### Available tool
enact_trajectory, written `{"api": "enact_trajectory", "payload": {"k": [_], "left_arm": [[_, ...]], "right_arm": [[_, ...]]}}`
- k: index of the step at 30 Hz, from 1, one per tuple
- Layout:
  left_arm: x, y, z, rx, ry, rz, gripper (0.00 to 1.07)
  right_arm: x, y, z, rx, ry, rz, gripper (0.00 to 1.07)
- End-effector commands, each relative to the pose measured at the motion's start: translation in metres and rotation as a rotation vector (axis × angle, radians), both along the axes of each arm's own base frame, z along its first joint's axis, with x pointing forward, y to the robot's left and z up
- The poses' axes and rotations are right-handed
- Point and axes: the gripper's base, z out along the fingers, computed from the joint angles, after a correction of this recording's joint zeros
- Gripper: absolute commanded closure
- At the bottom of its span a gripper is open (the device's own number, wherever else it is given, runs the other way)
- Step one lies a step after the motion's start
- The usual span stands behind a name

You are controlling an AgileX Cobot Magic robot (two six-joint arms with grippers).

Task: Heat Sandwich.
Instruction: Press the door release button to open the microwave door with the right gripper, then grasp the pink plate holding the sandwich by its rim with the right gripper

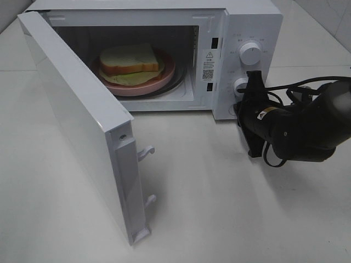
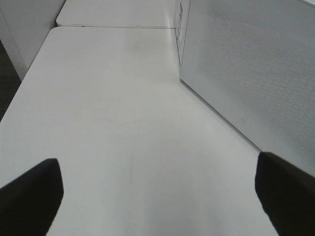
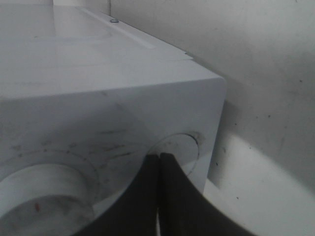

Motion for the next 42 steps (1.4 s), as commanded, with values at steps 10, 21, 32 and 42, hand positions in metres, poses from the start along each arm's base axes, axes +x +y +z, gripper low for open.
{"api": "enact_trajectory", "payload": {"k": [10,21,32,42], "left_arm": [[-0.004,-0.001,0.0,-0.006,-0.031,-0.001,0.06],[-0.004,-0.001,0.0,-0.006,-0.031,-0.001,0.06],[-0.004,-0.001,0.0,-0.006,-0.031,-0.001,0.06],[-0.004,-0.001,0.0,-0.006,-0.031,-0.001,0.06]], "right_arm": [[-0.029,-0.009,0.025,-0.046,0.017,0.088,1.07],[-0.054,-0.01,0.049,-0.131,0.161,0.228,1.05],[-0.077,-0.012,0.078,-0.411,0.213,0.514,1.0],[-0.09,-0.011,0.098,-0.563,0.252,0.728,0.98]]}}
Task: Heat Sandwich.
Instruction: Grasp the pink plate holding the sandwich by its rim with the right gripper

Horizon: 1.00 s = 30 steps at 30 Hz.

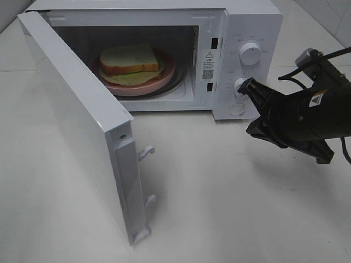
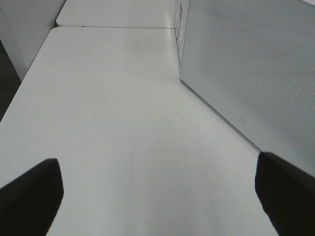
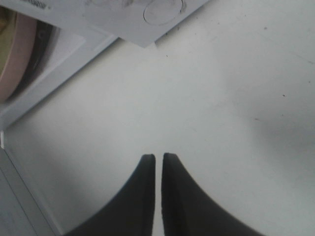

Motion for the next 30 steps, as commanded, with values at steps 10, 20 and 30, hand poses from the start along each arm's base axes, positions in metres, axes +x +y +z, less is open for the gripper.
{"api": "enact_trajectory", "payload": {"k": [10,20,30], "left_arm": [[-0.004,-0.001,0.0,-0.006,-0.031,-0.001,0.06],[-0.004,-0.001,0.0,-0.006,-0.031,-0.001,0.06],[-0.004,-0.001,0.0,-0.006,-0.031,-0.001,0.06]], "right_arm": [[0.007,0.007,0.031,-0.21,0.085,0.312,0.96],[0.014,0.006,0.055,-0.403,0.083,0.552,0.95],[0.017,0.004,0.07,-0.657,-0.011,0.976,0.92]]}}
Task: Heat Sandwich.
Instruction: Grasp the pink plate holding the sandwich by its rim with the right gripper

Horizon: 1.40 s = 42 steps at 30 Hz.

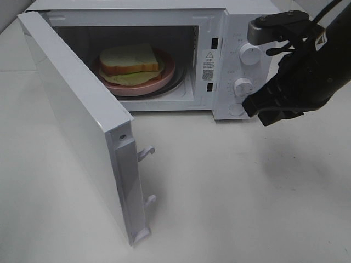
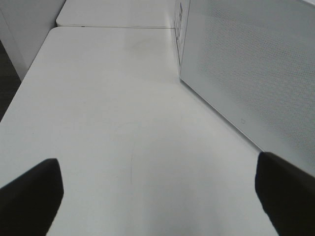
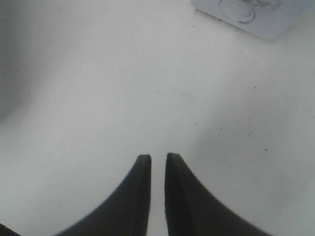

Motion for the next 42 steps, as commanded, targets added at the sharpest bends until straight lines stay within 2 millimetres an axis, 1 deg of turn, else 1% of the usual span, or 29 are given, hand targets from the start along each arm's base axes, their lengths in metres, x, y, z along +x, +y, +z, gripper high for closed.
{"api": "enact_trajectory", "payload": {"k": [1,2,3,4,5,6,7,8,11,13,14,16,19,22,23,24,25,27,28,29,31,32,33,34,37,41,42], "left_arm": [[-0.0035,-0.0008,-0.0001,-0.006,-0.031,-0.001,0.06],[-0.0035,-0.0008,-0.0001,-0.006,-0.031,-0.001,0.06],[-0.0035,-0.0008,-0.0001,-0.006,-0.031,-0.001,0.06],[-0.0035,-0.0008,-0.0001,-0.006,-0.031,-0.001,0.06],[-0.0035,-0.0008,-0.0001,-0.006,-0.031,-0.001,0.06],[-0.0035,-0.0008,-0.0001,-0.006,-0.031,-0.001,0.06],[-0.0035,-0.0008,-0.0001,-0.006,-0.031,-0.001,0.06],[-0.0035,-0.0008,-0.0001,-0.006,-0.031,-0.001,0.06],[-0.0035,-0.0008,-0.0001,-0.006,-0.031,-0.001,0.06],[-0.0035,-0.0008,-0.0001,-0.006,-0.031,-0.001,0.06],[-0.0035,-0.0008,-0.0001,-0.006,-0.031,-0.001,0.06],[-0.0035,-0.0008,-0.0001,-0.006,-0.031,-0.001,0.06],[-0.0035,-0.0008,-0.0001,-0.006,-0.031,-0.001,0.06],[-0.0035,-0.0008,-0.0001,-0.006,-0.031,-0.001,0.06],[-0.0035,-0.0008,-0.0001,-0.006,-0.031,-0.001,0.06],[-0.0035,-0.0008,-0.0001,-0.006,-0.031,-0.001,0.06],[-0.0035,-0.0008,-0.0001,-0.006,-0.031,-0.001,0.06],[-0.0035,-0.0008,-0.0001,-0.006,-0.031,-0.001,0.06],[-0.0035,-0.0008,-0.0001,-0.006,-0.031,-0.001,0.06],[-0.0035,-0.0008,-0.0001,-0.006,-0.031,-0.001,0.06],[-0.0035,-0.0008,-0.0001,-0.006,-0.031,-0.001,0.06],[-0.0035,-0.0008,-0.0001,-0.006,-0.031,-0.001,0.06],[-0.0035,-0.0008,-0.0001,-0.006,-0.031,-0.001,0.06],[-0.0035,-0.0008,-0.0001,-0.006,-0.031,-0.001,0.06],[-0.0035,-0.0008,-0.0001,-0.006,-0.031,-0.001,0.06],[-0.0035,-0.0008,-0.0001,-0.006,-0.031,-0.001,0.06],[-0.0035,-0.0008,-0.0001,-0.006,-0.031,-0.001,0.06]], "right_arm": [[-0.0002,-0.0043,0.0031,-0.142,-0.044,0.285,0.92],[-0.0003,-0.0044,0.0031,-0.165,-0.053,0.347,0.92],[-0.0003,-0.0044,0.0031,-0.165,-0.053,0.347,0.92],[-0.0003,-0.0044,0.0031,-0.182,-0.062,0.395,0.91],[-0.0004,-0.0044,0.003,-0.203,-0.071,0.453,0.91],[-0.0003,-0.0044,0.0031,-0.239,-0.089,0.551,0.91],[-0.0002,-0.0043,0.0031,-0.256,-0.1,0.6,0.91],[-0.0002,-0.0043,0.0031,-0.256,-0.1,0.6,0.91],[0.0002,-0.0042,0.0033,-0.31,-0.131,0.746,0.9],[0.0004,-0.0041,0.0034,-0.33,-0.144,0.803,0.89],[0.0004,-0.0041,0.0034,-0.33,-0.144,0.803,0.89],[0.0005,-0.004,0.0034,-0.362,-0.16,0.89,0.88],[0.0004,-0.0041,0.0034,-0.378,-0.167,0.932,0.86],[0.0004,-0.0041,0.0034,-0.395,-0.175,0.98,0.76],[0.0004,-0.0041,0.0034,-0.395,-0.175,0.98,0.76],[0.0004,-0.004,0.0034,-0.406,-0.178,0.998,0.71],[0.0006,-0.0045,0.0034,-0.415,-0.178,1.002,0.62],[0.0008,-0.0049,0.0034,-0.421,-0.178,1.004,0.49],[0.0008,-0.0049,0.0034,-0.421,-0.178,1.004,0.49],[0.0008,-0.0049,0.0034,-0.421,-0.178,1.004,0.36],[0.0008,-0.0049,0.0034,-0.419,-0.177,0.999,0.24],[0.0008,-0.0049,0.0034,-0.419,-0.177,0.999,0.24],[0.0008,-0.0049,0.0034,-0.418,-0.176,0.995,0.16],[0.0008,-0.0049,0.0034,-0.417,-0.176,0.992,0.12],[0.0008,-0.0049,0.0034,-0.417,-0.176,0.992,0.1],[0.0014,-0.0055,0.0036,-0.432,-0.18,0.999,0.1],[0.0022,-0.0072,0.0037,-0.46,-0.18,1.011,0.11]]}}
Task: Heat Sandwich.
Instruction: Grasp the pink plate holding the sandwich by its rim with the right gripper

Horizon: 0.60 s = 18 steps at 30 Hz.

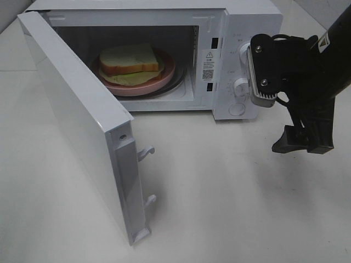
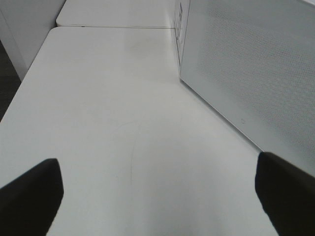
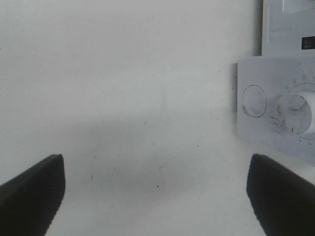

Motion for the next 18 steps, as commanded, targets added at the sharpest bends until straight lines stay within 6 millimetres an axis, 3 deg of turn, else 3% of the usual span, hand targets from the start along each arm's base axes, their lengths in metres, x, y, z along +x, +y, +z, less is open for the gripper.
{"api": "enact_trajectory", "payload": {"k": [1,10,18], "left_arm": [[-0.004,-0.001,0.0,-0.006,-0.031,-0.001,0.06],[-0.004,-0.001,0.0,-0.006,-0.031,-0.001,0.06],[-0.004,-0.001,0.0,-0.006,-0.031,-0.001,0.06]], "right_arm": [[0.003,-0.003,0.004,-0.036,-0.036,0.017,0.11],[0.001,0.015,0.004,-0.075,-0.086,0.108,0.13],[0.018,0.038,0.006,-0.078,-0.1,0.146,0.14]]}}
